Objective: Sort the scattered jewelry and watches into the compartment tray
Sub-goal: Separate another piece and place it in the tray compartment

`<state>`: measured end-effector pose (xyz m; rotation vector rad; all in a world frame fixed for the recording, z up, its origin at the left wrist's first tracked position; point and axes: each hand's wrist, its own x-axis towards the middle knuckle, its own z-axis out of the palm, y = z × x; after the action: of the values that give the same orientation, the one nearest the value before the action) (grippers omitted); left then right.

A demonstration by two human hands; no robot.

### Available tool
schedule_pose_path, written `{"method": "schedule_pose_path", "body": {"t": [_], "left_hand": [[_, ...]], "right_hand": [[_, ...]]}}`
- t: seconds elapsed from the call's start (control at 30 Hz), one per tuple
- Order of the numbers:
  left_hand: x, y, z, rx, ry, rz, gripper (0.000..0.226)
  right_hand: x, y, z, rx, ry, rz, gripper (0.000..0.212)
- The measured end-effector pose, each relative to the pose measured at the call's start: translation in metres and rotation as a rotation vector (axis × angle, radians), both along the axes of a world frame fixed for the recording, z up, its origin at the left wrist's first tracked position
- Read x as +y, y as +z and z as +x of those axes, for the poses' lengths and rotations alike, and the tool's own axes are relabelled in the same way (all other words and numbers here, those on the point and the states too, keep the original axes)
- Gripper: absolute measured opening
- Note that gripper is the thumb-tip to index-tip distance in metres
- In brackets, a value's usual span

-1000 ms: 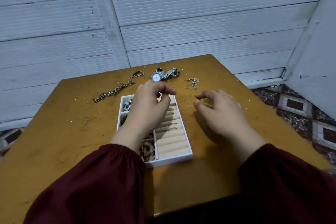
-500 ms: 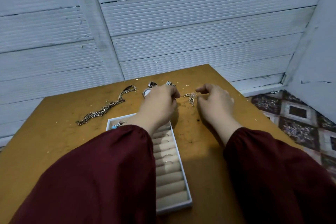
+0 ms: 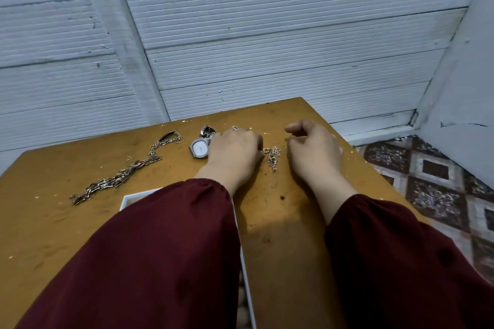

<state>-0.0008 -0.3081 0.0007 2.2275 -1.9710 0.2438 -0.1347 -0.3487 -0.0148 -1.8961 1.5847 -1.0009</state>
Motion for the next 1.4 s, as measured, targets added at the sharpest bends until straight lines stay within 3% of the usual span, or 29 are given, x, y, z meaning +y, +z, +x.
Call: {"method": "schedule_pose_path", "body": {"t": [0.27,0.6,0.93,1.13,1.4], "left_hand": [[-0.006,-0.001,-0.006,0.02,0.024,-0.024,0.018],[-0.005,0.003,-0.001,0.417,0.103,-0.135,0.011],[0.004,0.011,0.006,0.628,0.167,-0.31,0.01],[0.005,0.011,0.012,0.654,0.153,-0.362,0.009],[0.006,0.009,0.011,0.679,0.134,-0.388,0.008]], "right_hand": [[0.003,0.001,0.0,0.19,0.072,-0.016,0.014],[0.007,0.0,0.001,0.373,0.221,-0.032,0.02],[0.007,-0.001,0.001,0.383,0.224,-0.057,0.009],[0.007,0.001,0.001,0.425,0.235,-0.075,0.017],[0.008,0.001,0.003,0.419,0.256,-0.076,0.007]]}}
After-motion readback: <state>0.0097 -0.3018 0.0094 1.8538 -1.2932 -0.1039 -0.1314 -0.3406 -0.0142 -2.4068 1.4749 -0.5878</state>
